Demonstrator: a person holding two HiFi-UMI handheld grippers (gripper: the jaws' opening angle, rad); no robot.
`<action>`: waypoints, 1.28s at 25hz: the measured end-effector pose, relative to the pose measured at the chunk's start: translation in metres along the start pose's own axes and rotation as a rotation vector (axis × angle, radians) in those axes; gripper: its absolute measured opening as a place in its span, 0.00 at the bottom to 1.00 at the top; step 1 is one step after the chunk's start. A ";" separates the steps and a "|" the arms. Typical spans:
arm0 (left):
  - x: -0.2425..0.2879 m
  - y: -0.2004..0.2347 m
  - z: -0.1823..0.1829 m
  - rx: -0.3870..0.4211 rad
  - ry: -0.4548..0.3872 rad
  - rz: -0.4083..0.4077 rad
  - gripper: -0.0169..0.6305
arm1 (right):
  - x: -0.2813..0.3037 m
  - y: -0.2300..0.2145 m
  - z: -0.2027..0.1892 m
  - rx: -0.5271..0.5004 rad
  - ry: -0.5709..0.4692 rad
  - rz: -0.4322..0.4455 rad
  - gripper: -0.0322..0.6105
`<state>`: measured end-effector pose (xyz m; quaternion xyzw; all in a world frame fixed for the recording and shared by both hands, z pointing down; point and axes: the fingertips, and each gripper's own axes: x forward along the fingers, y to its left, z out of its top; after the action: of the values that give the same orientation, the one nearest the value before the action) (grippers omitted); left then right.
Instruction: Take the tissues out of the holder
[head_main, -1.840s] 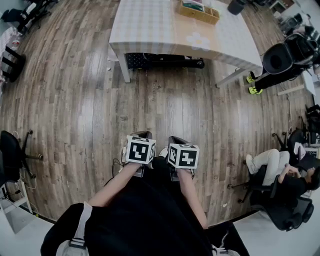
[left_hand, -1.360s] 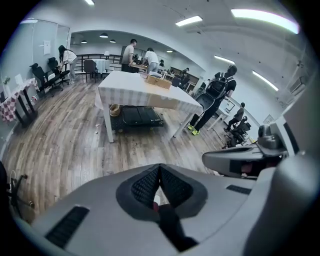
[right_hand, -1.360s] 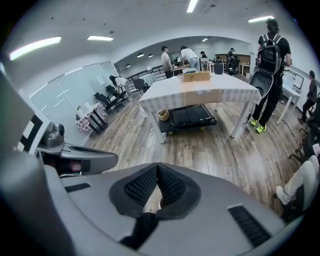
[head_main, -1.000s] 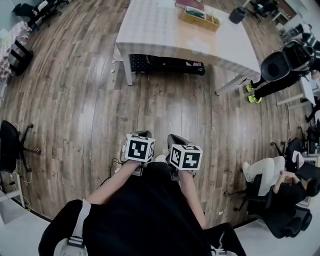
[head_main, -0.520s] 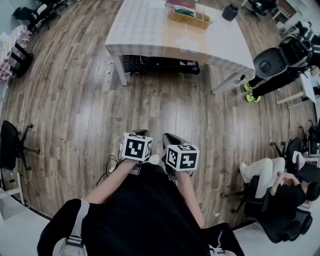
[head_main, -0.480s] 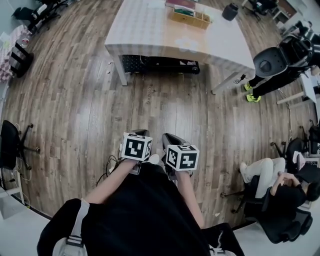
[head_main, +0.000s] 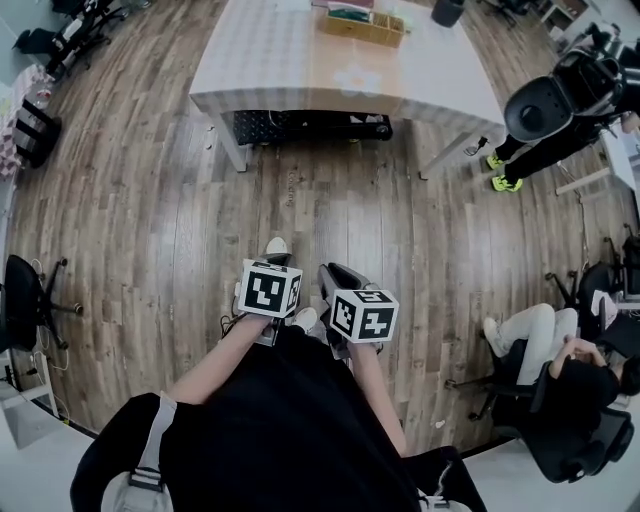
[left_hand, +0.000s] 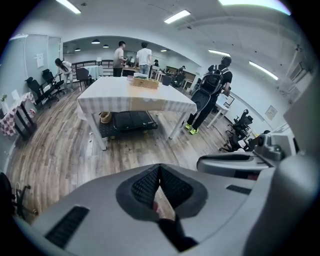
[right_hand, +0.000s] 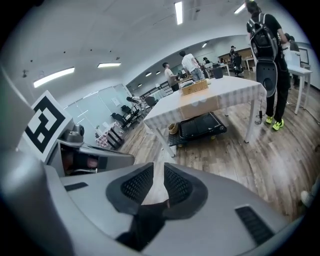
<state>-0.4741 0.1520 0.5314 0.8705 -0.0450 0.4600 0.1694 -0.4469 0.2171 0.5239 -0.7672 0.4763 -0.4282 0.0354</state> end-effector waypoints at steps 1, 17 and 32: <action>0.005 -0.002 0.004 0.009 0.001 -0.004 0.04 | 0.001 -0.006 0.002 0.002 0.002 -0.008 0.14; 0.063 0.057 0.144 0.006 -0.021 -0.049 0.04 | 0.098 -0.027 0.142 -0.090 0.050 -0.029 0.14; 0.105 0.142 0.248 0.004 -0.030 -0.078 0.04 | 0.199 -0.009 0.230 -0.143 0.081 0.015 0.19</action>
<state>-0.2522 -0.0566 0.5247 0.8787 -0.0127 0.4401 0.1847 -0.2462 -0.0105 0.5074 -0.7462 0.5124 -0.4234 -0.0354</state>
